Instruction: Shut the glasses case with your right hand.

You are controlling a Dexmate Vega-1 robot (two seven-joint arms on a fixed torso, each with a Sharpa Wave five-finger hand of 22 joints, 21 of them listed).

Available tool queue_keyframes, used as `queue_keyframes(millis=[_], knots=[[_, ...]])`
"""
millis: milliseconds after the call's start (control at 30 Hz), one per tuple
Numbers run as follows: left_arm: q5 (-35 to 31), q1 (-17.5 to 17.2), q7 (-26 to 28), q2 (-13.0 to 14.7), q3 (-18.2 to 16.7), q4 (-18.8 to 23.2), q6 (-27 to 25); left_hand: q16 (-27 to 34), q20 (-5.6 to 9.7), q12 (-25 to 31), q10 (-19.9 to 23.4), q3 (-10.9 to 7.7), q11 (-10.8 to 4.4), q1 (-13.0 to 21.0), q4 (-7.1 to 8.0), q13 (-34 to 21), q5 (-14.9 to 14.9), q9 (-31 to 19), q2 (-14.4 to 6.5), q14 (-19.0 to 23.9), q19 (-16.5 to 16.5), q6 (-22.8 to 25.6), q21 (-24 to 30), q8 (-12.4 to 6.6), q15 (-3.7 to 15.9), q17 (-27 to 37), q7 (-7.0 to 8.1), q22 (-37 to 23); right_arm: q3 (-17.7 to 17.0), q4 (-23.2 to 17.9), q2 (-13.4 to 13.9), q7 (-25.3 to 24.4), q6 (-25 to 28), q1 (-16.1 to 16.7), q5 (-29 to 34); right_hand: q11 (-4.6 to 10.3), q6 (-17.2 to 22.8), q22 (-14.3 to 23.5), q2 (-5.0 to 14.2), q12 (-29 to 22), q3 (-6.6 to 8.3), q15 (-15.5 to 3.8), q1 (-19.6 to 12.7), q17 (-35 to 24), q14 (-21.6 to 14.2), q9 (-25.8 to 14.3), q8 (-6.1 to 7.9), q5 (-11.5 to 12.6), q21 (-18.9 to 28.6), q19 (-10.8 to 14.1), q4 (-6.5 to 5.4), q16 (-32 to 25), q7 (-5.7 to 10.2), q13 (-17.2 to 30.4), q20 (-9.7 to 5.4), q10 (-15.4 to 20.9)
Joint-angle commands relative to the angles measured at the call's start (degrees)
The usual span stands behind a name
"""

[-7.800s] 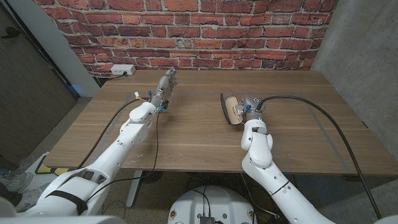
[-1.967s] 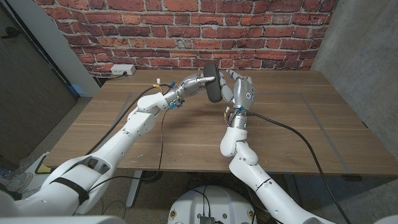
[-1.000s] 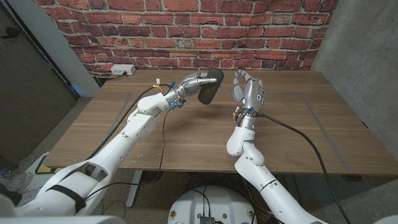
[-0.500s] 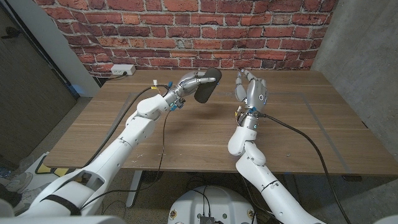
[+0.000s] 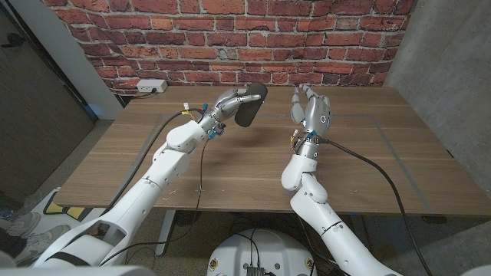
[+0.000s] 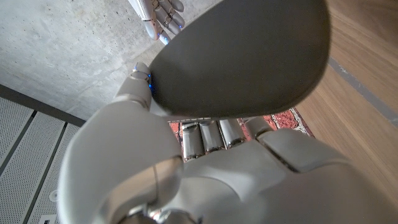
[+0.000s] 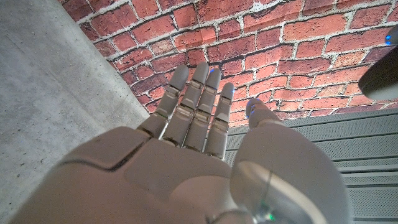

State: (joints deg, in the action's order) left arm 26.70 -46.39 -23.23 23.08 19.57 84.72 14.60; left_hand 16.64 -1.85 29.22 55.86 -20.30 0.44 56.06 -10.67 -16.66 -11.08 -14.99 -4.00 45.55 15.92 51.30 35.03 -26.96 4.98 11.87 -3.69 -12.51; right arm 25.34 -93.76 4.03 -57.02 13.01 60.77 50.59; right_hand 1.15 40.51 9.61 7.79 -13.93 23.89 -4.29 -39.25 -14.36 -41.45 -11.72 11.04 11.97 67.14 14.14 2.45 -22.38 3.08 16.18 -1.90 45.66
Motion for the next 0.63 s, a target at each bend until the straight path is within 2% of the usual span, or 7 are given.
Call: queue_keyframes(millis=[33,633], knots=[[1.2,-2.4,1.9,-1.0,-2.1,0.4,1.1,-0.6,-0.18,0.6,7.9,-7.09,-8.15,5.7,4.30,-0.5,-0.2,-0.4,-5.7,0.1,-0.8,1.7,0.2,-0.03,7.46,0.2,-0.50,0.0,0.3,-0.3,-0.5,0.3,1.7,-0.3,0.6,-0.25,0.2,0.1,-0.21,0.1,0.47,-2.76,0.3,-0.1,-0.3,-0.1,0.29,0.3,-0.4,0.3,0.04,0.3,-0.21,0.0,-0.41,0.3],[1.5,-6.5,6.4,-2.0,-4.7,1.2,1.0,-1.7,0.05,1.5,7.4,-7.77,-8.39,5.3,5.02,-1.6,-0.1,-1.1,-5.4,-0.1,-1.4,2.7,0.5,-0.16,7.36,0.3,-0.37,0.2,1.6,-3.7,-0.7,0.0,4.2,2.8,2.6,-0.06,0.3,0.2,-0.19,0.1,0.95,-2.92,0.7,0.1,-0.7,0.0,0.35,0.3,-0.8,0.5,0.22,0.7,-0.16,-0.5,-0.41,0.5]])
